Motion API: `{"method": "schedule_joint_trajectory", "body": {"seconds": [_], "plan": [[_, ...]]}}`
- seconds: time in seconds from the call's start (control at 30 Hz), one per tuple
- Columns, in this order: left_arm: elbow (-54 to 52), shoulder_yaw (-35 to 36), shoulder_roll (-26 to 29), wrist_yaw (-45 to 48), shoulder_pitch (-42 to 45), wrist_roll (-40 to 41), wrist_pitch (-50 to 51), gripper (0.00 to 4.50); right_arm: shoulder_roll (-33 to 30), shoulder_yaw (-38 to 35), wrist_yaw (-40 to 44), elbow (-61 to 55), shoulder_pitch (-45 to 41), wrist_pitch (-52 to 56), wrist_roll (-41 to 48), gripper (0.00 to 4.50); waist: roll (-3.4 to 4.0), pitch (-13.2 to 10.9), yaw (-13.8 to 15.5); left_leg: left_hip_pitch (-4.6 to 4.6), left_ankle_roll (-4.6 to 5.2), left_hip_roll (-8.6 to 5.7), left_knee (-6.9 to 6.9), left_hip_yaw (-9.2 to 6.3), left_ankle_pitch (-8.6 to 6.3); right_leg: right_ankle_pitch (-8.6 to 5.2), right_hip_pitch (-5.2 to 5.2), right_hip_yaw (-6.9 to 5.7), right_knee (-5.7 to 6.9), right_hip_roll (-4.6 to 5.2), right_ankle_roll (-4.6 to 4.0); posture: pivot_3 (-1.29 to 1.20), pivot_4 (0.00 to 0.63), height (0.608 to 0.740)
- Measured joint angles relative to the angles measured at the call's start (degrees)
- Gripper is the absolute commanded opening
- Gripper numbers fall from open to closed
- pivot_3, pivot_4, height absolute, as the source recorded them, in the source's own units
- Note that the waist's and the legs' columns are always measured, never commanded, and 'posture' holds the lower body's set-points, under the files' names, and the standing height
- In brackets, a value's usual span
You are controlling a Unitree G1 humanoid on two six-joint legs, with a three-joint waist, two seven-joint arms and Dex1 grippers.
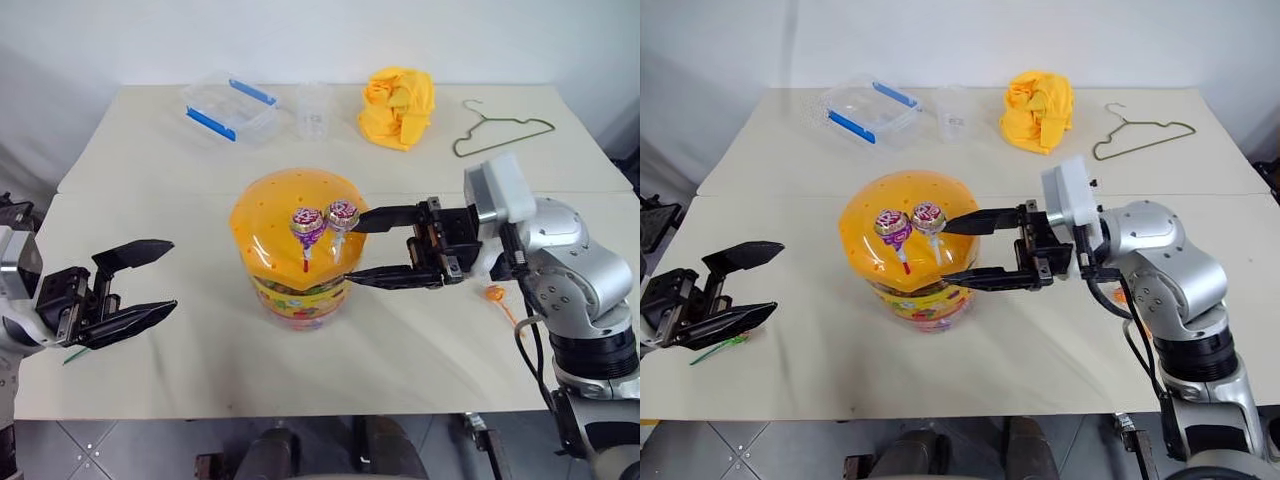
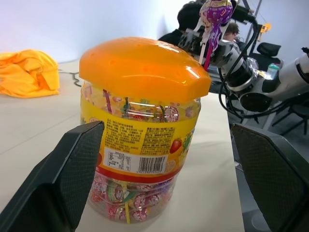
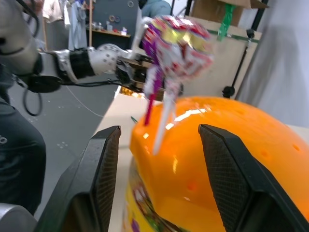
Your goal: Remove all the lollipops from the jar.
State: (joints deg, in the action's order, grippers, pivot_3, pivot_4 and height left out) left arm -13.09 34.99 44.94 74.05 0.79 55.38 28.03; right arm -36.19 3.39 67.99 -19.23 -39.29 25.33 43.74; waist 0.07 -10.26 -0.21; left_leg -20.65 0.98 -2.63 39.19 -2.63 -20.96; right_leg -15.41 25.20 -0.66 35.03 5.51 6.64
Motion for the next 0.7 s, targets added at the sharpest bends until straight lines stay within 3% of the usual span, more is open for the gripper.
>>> {"method": "schedule_joint_trajectory", "body": {"seconds": [0.2,0.7], "plan": [[-2.45,0.48,-1.44,-1.42,-1.24,0.82,-0.87,4.50,0.97,0.33,0.76,1.10,-0.26,-0.17,-0.88,0.05,0.00,0.00,0.04,0.00,-0.01,0.00,0.00,0.01,0.00,0.00,-0.01,0.01,0.00,0.00,0.00,0.00,0.150,0.740],[-4.23,0.11,-1.67,-4.04,1.68,3.81,-0.49,4.50,3.84,-6.79,-2.27,2.59,-1.46,4.64,7.70,0.02,0.00,0.00,0.02,0.00,-0.05,0.00,0.00,0.00,0.03,0.00,0.00,-0.01,0.02,-0.01,0.00,0.00,0.150,0.740]]}}
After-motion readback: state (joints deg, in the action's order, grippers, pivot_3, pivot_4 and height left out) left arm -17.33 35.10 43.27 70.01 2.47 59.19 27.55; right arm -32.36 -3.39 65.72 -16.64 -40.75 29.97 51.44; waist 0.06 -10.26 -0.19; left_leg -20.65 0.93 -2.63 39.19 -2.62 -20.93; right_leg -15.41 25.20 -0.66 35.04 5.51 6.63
